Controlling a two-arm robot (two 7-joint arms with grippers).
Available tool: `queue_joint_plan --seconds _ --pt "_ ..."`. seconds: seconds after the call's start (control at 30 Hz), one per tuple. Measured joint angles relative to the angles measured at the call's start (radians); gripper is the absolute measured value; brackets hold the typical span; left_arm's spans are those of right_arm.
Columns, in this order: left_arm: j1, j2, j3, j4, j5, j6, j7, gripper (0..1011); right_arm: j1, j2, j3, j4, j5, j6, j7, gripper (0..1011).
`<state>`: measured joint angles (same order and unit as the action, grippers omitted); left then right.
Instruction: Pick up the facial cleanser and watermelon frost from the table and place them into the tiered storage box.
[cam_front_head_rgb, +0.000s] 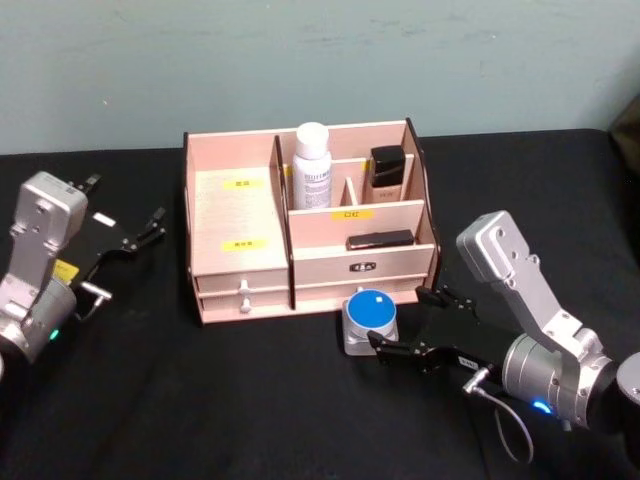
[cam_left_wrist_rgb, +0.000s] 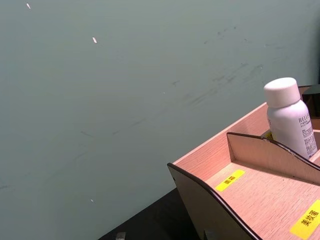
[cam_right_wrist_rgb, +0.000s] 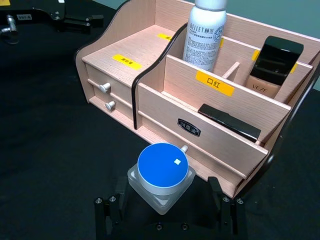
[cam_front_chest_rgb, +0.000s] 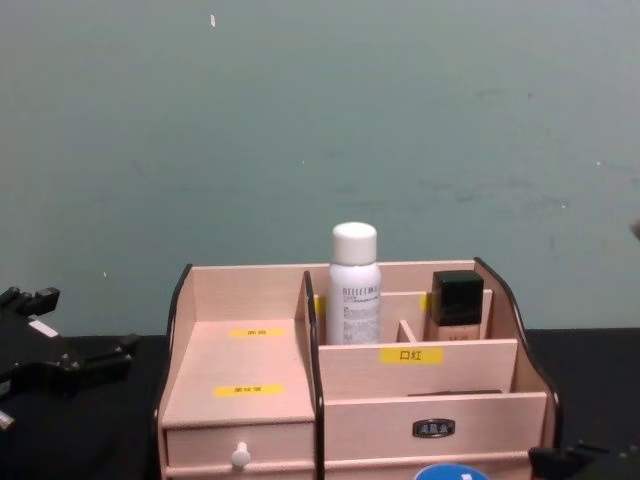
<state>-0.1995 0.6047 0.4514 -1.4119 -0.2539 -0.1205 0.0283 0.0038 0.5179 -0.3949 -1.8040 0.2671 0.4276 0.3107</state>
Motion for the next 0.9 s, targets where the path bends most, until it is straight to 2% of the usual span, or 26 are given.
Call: queue_joint_plan --seconds 0.57,0.9 --pt "0.0 0.0 0.0 0.0 0.0 0.0 0.0 1010 0.04 -0.046 0.0 0.067 -0.036 -0.009 0.037 1000" --pt "0.0 0.0 0.0 0.0 0.0 0.0 0.0 1010 0.055 -0.06 -0.005 0.09 -0.051 -0.014 0.049 1000"
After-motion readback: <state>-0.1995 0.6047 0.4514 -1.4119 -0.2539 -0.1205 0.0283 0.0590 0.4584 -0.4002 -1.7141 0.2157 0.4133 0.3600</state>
